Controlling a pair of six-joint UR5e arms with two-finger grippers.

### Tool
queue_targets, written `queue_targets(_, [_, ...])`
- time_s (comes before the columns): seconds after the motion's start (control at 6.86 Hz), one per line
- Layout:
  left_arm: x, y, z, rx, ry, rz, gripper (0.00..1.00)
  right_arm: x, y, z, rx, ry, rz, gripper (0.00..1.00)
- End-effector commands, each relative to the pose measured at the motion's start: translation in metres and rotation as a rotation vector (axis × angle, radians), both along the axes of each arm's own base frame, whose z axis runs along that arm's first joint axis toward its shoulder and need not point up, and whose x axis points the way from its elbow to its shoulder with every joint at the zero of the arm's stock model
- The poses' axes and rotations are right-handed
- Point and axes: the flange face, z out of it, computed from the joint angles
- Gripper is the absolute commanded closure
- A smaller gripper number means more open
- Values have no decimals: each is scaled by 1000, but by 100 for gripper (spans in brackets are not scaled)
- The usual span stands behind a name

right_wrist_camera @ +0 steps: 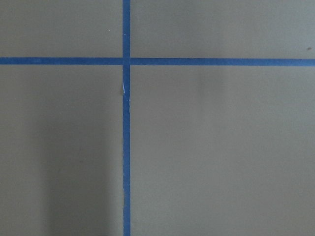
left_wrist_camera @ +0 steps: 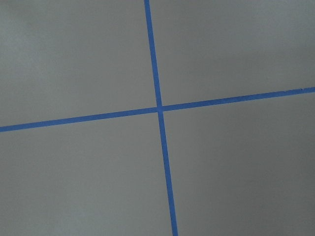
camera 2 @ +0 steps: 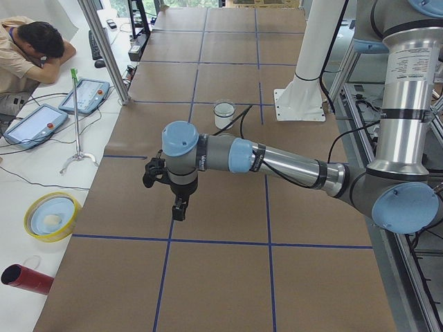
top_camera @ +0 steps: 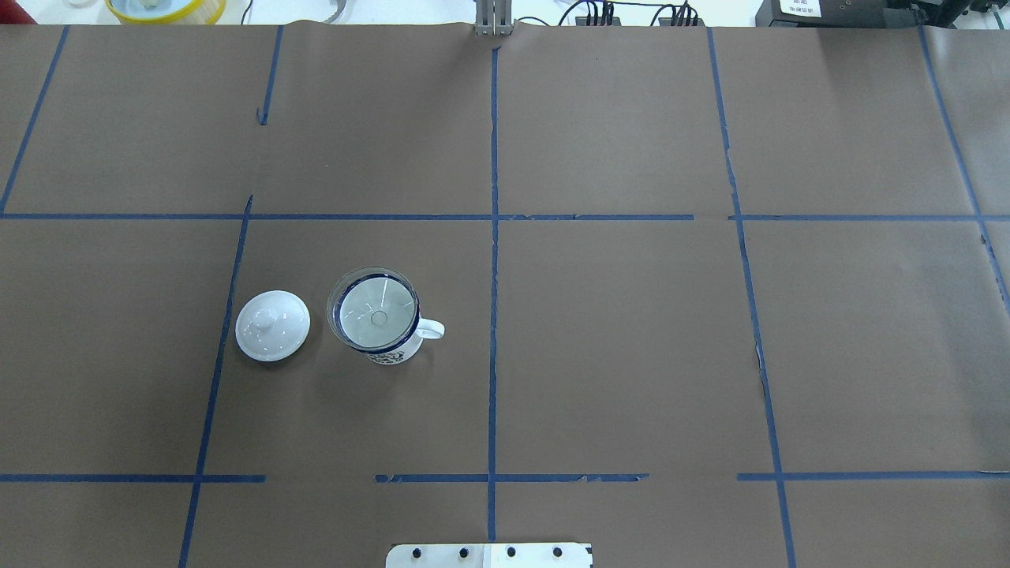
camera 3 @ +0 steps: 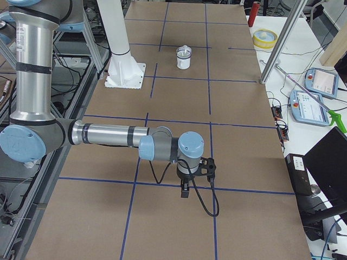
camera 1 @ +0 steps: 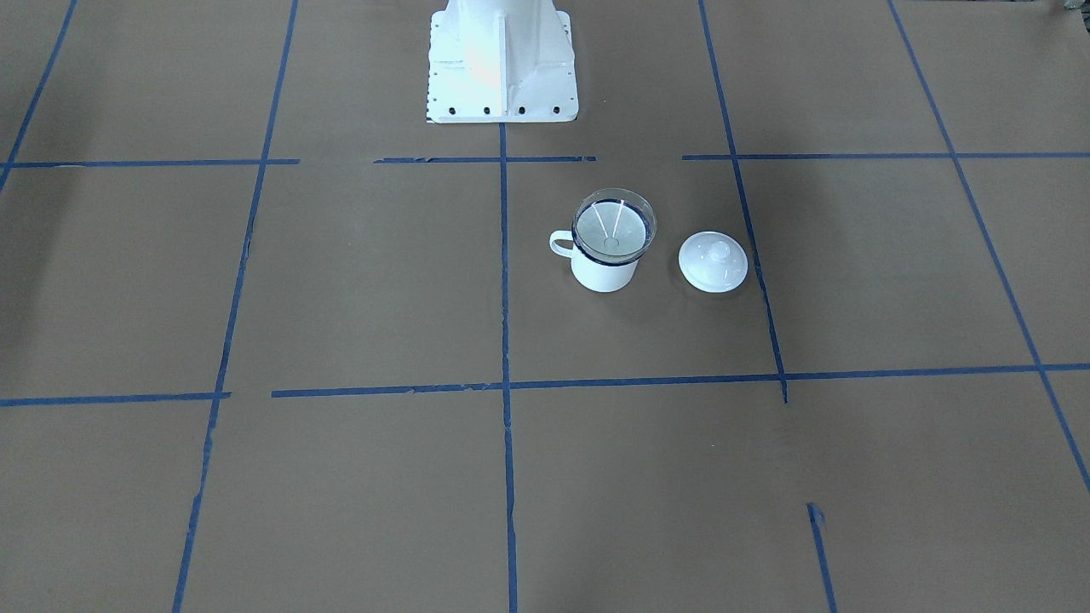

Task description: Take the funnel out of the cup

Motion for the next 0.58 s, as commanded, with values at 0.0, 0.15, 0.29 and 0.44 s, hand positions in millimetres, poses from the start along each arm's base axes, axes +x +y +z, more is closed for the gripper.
queue_targets(0.0, [0,-59,-75,215,-50,-6,0,0,0,0,0,0,0,0])
queue_targets(0.15, [0,-67,-96,307,-57,-12,0,0,0,0,0,0,0,0])
queue_targets(0.29, [8,-60,-118,231,84,-84,0,0,0,0,0,0,0,0])
queue_targets(0.44, [32,-60,-153,229,176,-130,0,0,0,1,-2,0,0,0])
